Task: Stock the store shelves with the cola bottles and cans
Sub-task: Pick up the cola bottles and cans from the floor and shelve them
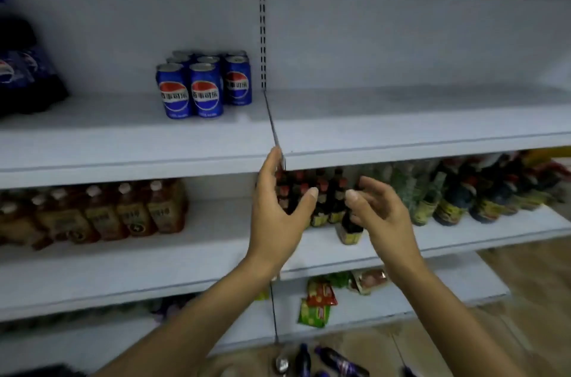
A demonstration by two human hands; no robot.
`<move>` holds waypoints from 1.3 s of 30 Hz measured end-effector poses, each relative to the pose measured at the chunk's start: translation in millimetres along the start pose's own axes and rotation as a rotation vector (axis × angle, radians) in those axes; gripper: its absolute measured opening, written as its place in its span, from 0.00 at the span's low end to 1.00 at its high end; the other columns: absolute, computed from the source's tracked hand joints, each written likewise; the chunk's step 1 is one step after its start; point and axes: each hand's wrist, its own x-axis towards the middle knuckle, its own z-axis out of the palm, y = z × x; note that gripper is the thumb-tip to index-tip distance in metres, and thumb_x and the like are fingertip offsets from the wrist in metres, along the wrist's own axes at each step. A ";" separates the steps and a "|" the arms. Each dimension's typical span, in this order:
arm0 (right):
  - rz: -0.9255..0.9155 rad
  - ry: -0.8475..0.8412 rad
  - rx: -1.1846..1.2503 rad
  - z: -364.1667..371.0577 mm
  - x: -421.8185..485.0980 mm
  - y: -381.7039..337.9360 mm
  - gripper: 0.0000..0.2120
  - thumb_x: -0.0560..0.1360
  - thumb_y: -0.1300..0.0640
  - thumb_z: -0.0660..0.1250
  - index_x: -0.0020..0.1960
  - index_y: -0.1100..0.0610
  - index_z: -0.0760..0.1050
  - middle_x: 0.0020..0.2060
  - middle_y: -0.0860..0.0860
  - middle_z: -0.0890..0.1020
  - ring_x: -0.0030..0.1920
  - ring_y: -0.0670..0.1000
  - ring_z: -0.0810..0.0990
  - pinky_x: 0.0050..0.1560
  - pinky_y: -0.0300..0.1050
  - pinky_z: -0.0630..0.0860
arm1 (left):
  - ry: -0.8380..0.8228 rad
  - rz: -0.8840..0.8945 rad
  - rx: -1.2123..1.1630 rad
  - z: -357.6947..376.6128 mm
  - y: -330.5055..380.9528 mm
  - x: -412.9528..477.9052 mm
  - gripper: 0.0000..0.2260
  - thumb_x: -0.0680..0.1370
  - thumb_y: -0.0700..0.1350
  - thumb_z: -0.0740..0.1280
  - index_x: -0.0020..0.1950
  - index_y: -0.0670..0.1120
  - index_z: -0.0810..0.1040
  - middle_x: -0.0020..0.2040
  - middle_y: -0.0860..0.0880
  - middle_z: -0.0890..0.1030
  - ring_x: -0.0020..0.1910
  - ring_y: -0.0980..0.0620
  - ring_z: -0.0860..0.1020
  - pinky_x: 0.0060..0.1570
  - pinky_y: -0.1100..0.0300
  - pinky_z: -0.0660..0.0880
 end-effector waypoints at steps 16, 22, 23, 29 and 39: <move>0.591 0.155 -0.115 -178.3 -216.4 117.1 0.30 0.70 0.38 0.67 0.66 0.54 0.72 0.57 0.49 0.79 0.54 0.48 0.81 0.52 0.43 0.76 | -0.635 -0.480 0.291 58.2 -53.5 -231.1 0.28 0.76 0.52 0.69 0.73 0.51 0.64 0.71 0.52 0.69 0.69 0.54 0.68 0.62 0.61 0.66; 0.730 0.181 -0.141 -197.0 -282.9 141.4 0.17 0.74 0.42 0.68 0.57 0.51 0.75 0.52 0.51 0.82 0.53 0.51 0.82 0.55 0.49 0.77 | -0.646 -0.661 0.193 66.1 -79.5 -303.9 0.25 0.75 0.49 0.70 0.70 0.50 0.67 0.66 0.53 0.73 0.60 0.57 0.73 0.56 0.63 0.71; 0.759 0.161 -0.145 -198.8 -293.5 146.5 0.15 0.74 0.43 0.68 0.56 0.50 0.76 0.52 0.51 0.82 0.52 0.51 0.83 0.55 0.49 0.77 | -0.648 -0.703 0.175 67.4 -81.6 -317.1 0.25 0.76 0.48 0.70 0.71 0.49 0.67 0.65 0.53 0.74 0.59 0.56 0.74 0.55 0.63 0.71; 0.883 0.098 -0.143 -225.9 -312.4 179.2 0.17 0.73 0.43 0.69 0.56 0.52 0.76 0.52 0.51 0.82 0.49 0.49 0.84 0.56 0.50 0.78 | -0.656 -0.845 0.121 95.3 -90.8 -361.9 0.20 0.76 0.45 0.70 0.66 0.49 0.70 0.59 0.52 0.77 0.55 0.53 0.78 0.57 0.59 0.74; 1.098 -0.182 -0.241 -367.2 -266.7 326.3 0.26 0.69 0.50 0.76 0.63 0.57 0.73 0.50 0.53 0.82 0.50 0.50 0.82 0.45 0.40 0.75 | -0.568 -1.136 0.119 285.7 -174.0 -390.8 0.13 0.77 0.40 0.68 0.61 0.47 0.73 0.48 0.54 0.80 0.48 0.57 0.78 0.45 0.69 0.72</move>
